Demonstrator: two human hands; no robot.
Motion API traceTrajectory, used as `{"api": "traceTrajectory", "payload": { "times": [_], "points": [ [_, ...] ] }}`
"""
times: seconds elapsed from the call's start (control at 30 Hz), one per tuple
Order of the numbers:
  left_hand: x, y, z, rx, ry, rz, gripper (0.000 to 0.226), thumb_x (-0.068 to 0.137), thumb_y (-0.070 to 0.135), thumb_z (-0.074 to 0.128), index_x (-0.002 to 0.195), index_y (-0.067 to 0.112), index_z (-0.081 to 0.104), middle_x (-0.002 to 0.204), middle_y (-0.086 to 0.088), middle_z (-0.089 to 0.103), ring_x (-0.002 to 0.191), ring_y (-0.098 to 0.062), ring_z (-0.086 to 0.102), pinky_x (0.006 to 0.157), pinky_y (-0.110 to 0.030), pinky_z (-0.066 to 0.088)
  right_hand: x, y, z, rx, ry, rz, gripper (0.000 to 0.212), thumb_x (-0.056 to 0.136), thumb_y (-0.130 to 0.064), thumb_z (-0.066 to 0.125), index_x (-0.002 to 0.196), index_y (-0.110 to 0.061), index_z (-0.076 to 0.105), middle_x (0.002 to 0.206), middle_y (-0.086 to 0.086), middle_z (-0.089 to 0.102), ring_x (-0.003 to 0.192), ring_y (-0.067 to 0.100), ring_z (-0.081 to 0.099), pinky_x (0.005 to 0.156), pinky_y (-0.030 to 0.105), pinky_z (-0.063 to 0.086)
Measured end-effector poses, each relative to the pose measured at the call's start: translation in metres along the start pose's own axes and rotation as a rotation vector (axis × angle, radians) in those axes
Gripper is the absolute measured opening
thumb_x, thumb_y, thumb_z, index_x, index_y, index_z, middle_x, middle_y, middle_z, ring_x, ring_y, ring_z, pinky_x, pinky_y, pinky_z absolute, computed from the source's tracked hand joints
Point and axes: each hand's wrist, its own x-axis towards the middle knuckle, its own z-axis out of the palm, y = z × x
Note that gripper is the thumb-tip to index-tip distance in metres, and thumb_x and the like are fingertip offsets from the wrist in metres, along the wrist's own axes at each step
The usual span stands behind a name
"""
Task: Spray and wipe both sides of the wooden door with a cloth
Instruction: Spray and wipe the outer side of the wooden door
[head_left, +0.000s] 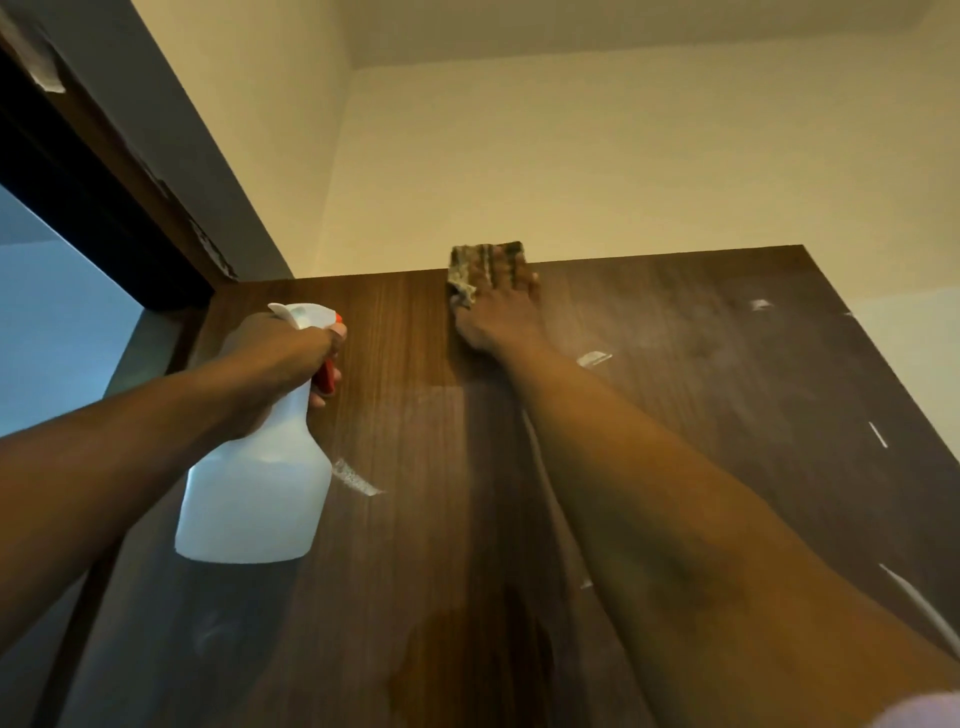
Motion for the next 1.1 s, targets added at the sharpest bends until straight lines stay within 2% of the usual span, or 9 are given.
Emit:
{"api": "traceTrajectory", "payload": {
  "times": [0.17, 0.23, 0.4, 0.5, 0.57, 0.63, 0.8, 1.0, 1.1],
  "points": [
    [-0.004, 0.008, 0.012, -0.011, -0.045, -0.019, 0.041, 0.091, 0.047, 0.052, 0.095, 0.007, 0.061, 0.081, -0.011, 0.066, 0.062, -0.024, 0.062, 0.048, -0.025, 0.045, -0.048, -0.004, 0.006, -0.036, -0.083, -0.32, 0.065, 0.105, -0.048, 0.026, 0.159, -0.024, -0.002, 0.166, 0.0, -0.012, 0.151, 0.021, -0.019, 0.122, 0.042, -0.009],
    [-0.009, 0.007, 0.017, -0.038, -0.058, -0.021, 0.04, 0.091, 0.047, 0.052, 0.091, 0.008, 0.061, 0.079, -0.01, 0.066, 0.06, -0.023, 0.061, 0.048, -0.025, 0.045, -0.079, 0.019, 0.006, -0.042, -0.06, -0.352, 0.063, 0.106, -0.046, 0.028, 0.16, -0.024, 0.004, 0.167, -0.002, -0.008, 0.152, 0.019, -0.014, 0.124, 0.042, -0.007],
    [-0.023, 0.011, 0.034, -0.053, -0.088, 0.002, 0.039, 0.09, 0.047, 0.052, 0.085, 0.01, 0.061, 0.077, -0.01, 0.065, 0.059, -0.021, 0.061, 0.046, -0.022, 0.045, -0.075, 0.088, -0.009, -0.075, 0.046, -0.021, 0.065, 0.104, -0.051, 0.021, 0.16, -0.025, 0.0, 0.167, 0.001, -0.009, 0.153, 0.023, -0.012, 0.124, 0.046, -0.006],
    [-0.025, 0.016, 0.046, -0.058, -0.109, -0.009, 0.036, 0.09, 0.047, 0.053, 0.083, 0.012, 0.059, 0.075, -0.009, 0.063, 0.058, -0.022, 0.059, 0.047, -0.022, 0.045, -0.034, 0.08, -0.019, -0.022, 0.032, 0.093, 0.067, 0.104, -0.051, 0.022, 0.159, -0.025, -0.006, 0.167, 0.003, -0.013, 0.152, 0.027, -0.015, 0.123, 0.046, -0.009],
    [-0.023, 0.018, 0.057, -0.095, -0.147, -0.023, 0.037, 0.089, 0.048, 0.054, 0.086, 0.011, 0.06, 0.079, -0.011, 0.065, 0.065, -0.026, 0.063, 0.054, -0.026, 0.052, -0.012, 0.066, -0.02, -0.044, 0.019, 0.081, 0.068, 0.104, -0.052, 0.022, 0.159, -0.025, -0.007, 0.166, 0.003, -0.013, 0.152, 0.028, -0.015, 0.122, 0.046, -0.009],
    [-0.02, 0.021, 0.067, -0.13, -0.162, -0.03, 0.037, 0.087, 0.049, 0.056, 0.087, 0.012, 0.061, 0.084, -0.012, 0.067, 0.074, -0.03, 0.066, 0.062, -0.031, 0.055, -0.011, 0.059, -0.02, -0.092, -0.009, -0.043, 0.066, 0.103, -0.053, 0.022, 0.159, -0.028, -0.004, 0.167, 0.0, -0.011, 0.153, 0.026, -0.013, 0.123, 0.048, -0.008],
    [-0.017, 0.036, 0.088, -0.143, -0.165, -0.013, 0.041, 0.086, 0.051, 0.056, 0.091, 0.011, 0.062, 0.087, -0.013, 0.067, 0.075, -0.03, 0.066, 0.058, -0.029, 0.053, -0.064, 0.116, -0.025, -0.12, -0.024, -0.291, 0.062, 0.106, -0.05, 0.024, 0.159, -0.028, 0.003, 0.167, -0.004, -0.005, 0.153, 0.018, -0.012, 0.124, 0.044, -0.006],
    [-0.025, 0.057, 0.124, -0.162, -0.163, -0.034, 0.033, 0.089, 0.042, 0.057, 0.091, 0.009, 0.061, 0.086, -0.015, 0.066, 0.072, -0.028, 0.064, 0.053, -0.027, 0.051, -0.025, 0.177, -0.05, -0.062, 0.057, 0.06, 0.065, 0.104, -0.048, 0.021, 0.159, -0.027, -0.008, 0.166, 0.002, -0.013, 0.152, 0.026, -0.016, 0.122, 0.049, -0.01],
    [-0.028, 0.065, 0.143, -0.134, -0.174, -0.042, 0.03, 0.09, 0.04, 0.056, 0.091, 0.01, 0.059, 0.088, -0.013, 0.064, 0.072, -0.027, 0.062, 0.051, -0.026, 0.047, 0.007, 0.164, -0.055, -0.011, 0.034, 0.069, 0.067, 0.103, -0.047, 0.023, 0.159, -0.025, -0.008, 0.166, 0.004, -0.013, 0.152, 0.029, -0.015, 0.122, 0.049, -0.009]
  ]
}}
